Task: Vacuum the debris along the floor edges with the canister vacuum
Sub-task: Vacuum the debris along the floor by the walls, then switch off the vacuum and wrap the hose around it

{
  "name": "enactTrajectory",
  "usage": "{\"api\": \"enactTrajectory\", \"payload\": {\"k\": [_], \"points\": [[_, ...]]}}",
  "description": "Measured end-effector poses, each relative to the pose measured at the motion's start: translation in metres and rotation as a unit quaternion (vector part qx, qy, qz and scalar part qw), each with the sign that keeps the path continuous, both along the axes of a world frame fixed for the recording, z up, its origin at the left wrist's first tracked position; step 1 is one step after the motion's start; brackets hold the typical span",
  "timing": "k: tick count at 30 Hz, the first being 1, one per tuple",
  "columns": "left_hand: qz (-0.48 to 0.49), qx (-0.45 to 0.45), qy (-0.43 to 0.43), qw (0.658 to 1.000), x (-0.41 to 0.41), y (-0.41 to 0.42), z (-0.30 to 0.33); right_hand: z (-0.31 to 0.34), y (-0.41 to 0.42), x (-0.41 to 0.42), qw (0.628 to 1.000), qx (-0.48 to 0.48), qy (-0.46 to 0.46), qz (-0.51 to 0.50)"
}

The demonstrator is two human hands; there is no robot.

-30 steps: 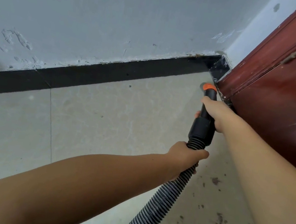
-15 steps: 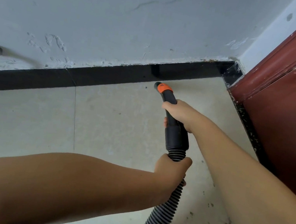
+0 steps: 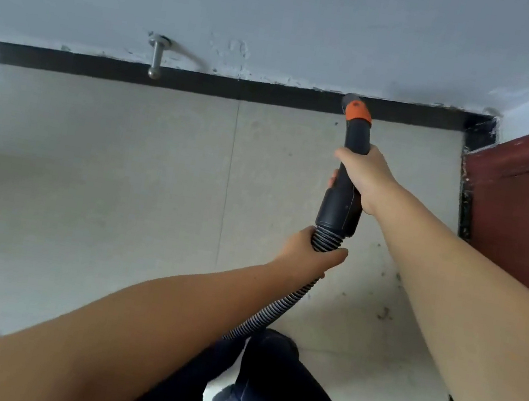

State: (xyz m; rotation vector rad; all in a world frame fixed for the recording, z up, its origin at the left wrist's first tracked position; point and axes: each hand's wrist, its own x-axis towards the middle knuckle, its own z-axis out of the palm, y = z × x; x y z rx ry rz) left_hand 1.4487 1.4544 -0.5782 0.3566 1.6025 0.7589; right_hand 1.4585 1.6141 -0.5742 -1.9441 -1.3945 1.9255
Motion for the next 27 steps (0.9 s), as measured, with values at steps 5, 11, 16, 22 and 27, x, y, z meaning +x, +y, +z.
{"api": "enactTrajectory", "payload": {"k": [5, 11, 16, 22, 27], "points": [[0.064, -0.011, 0.055, 0.996, -0.017, -0.061, 0.115, 0.134, -0.067, -0.033, 0.998, 0.045, 0.043, 0.026], [0.169, 0.026, 0.135, 0.976, -0.055, -0.119, 0.277, 0.321, -0.135, -0.082, 0.98, 0.092, 0.147, 0.099], [0.276, 0.073, 0.176, 0.942, -0.082, -0.175, 0.404, 0.47, -0.2, -0.134, 0.928, 0.119, 0.248, 0.252], [0.441, 0.141, 0.209, 0.861, -0.124, -0.286, 0.507, 0.595, -0.339, -0.205, 0.796, 0.11, 0.37, 0.467], [0.545, 0.171, 0.217, 0.792, -0.152, -0.415, 0.549, 0.646, -0.494, -0.246, 0.695, 0.107, 0.4, 0.588]]}}
